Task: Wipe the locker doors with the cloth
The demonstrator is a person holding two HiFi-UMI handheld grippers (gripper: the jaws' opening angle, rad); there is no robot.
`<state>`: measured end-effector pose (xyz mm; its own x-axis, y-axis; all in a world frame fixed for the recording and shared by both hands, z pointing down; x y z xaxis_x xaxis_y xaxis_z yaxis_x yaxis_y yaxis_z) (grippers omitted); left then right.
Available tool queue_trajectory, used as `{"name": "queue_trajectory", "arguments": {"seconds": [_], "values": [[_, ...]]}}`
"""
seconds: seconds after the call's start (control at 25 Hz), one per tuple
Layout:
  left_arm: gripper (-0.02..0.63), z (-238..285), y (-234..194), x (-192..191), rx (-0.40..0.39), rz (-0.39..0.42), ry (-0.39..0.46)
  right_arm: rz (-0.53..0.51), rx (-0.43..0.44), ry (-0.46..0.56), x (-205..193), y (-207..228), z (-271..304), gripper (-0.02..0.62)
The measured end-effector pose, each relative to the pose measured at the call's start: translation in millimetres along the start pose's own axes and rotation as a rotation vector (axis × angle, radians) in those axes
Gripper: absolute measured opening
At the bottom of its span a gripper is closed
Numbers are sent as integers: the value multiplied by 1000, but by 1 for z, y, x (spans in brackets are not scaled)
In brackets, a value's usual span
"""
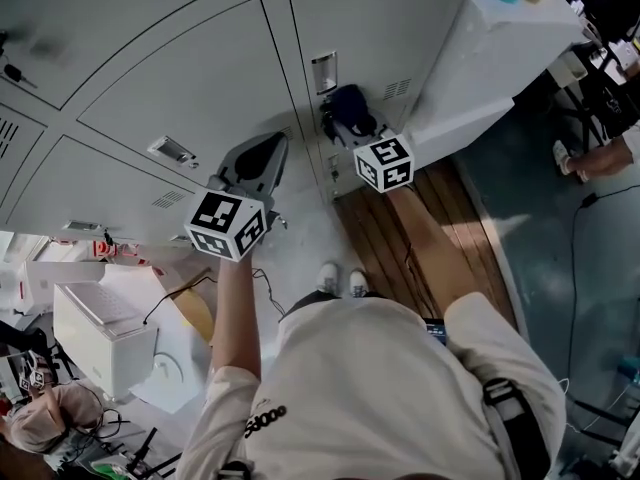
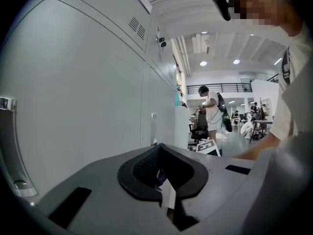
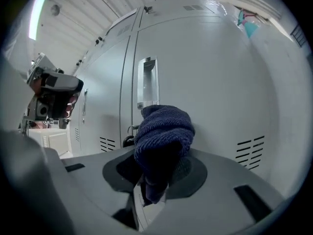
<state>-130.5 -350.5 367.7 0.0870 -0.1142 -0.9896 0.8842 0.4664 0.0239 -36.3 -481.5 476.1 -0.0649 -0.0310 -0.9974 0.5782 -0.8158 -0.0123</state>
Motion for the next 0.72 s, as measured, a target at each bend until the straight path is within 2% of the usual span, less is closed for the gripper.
{"name": "queue_trajectory", "arguments": {"seconds": [0.12, 0.32, 0.4, 0.56, 0.72], "values": [[18, -2, -1, 1, 7, 3, -3, -21, -37, -21, -9, 18, -4, 91], [18, -4, -7, 1, 20, 8, -6, -65, -202, -98, -31, 80, -21, 91], [18, -5, -7, 0, 25, 9, -7, -53, -257, -143, -42, 105, -27, 91], [18, -6, -7, -2, 24, 14, -21, -55, -314, -245, -56, 147, -40, 98], [18, -7, -8, -4, 27, 19, -33, -2, -404, -305, -69, 179, -51, 98]]}}
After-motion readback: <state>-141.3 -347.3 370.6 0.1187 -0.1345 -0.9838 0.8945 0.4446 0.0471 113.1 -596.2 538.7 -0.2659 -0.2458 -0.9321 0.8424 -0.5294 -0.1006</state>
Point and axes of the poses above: the fingertips, and each gripper's own axes: z forward along the fingers, y to its right, x out of its top, the point moved 3 cm from there along -z, backward along the fingers, and after that the axes turned 1 degree about y, right-handed, at the moved point
